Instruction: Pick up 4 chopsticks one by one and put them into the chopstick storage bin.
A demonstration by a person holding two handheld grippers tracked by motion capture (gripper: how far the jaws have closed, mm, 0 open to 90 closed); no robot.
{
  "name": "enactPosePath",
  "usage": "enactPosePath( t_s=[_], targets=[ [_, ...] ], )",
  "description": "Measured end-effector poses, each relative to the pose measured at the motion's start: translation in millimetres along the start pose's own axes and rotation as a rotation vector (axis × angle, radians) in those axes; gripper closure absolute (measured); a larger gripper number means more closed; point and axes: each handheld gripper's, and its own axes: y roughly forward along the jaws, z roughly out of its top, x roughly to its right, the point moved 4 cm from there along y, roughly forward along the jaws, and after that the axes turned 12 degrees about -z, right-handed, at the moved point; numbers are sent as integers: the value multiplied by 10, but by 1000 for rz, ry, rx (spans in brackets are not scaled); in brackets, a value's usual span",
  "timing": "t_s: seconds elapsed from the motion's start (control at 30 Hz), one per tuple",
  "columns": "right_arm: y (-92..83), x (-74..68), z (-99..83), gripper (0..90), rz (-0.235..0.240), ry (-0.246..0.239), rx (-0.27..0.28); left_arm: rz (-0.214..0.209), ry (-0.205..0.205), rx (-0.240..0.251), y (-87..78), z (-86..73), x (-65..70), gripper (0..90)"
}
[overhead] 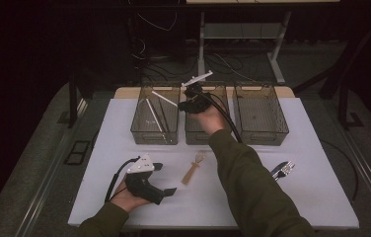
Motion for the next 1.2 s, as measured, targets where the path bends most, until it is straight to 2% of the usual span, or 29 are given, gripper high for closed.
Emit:
enactPosePath(
  t_s=[0.23,0.33,0.47,0.57,0.8,0.97,1.2],
  targets=[
    [343,-184,127,848,-9,9,-51,-5,2,7,-14,11,-2,0],
    [490,-252,158,848,-28,12,-83,-7,2,8,-19,13,-2,0],
    [639,-322,178,848,-37,-3,-106,-13,1,13,-21,16,1,0],
    [716,-344,181,847,-41,9,-121,-14,2,15,-25,19,-1,0],
    [798,-396,159,827,-41,15,-133,-15,8,12,-26,23,-3,0],
    [766,-410,179,736,-39,16,-114,-14,10,11,-28,24,-5,0],
    [660,-369,197,579,-4,20,-95,-14,11,9,-26,23,-5,0]
  ],
)
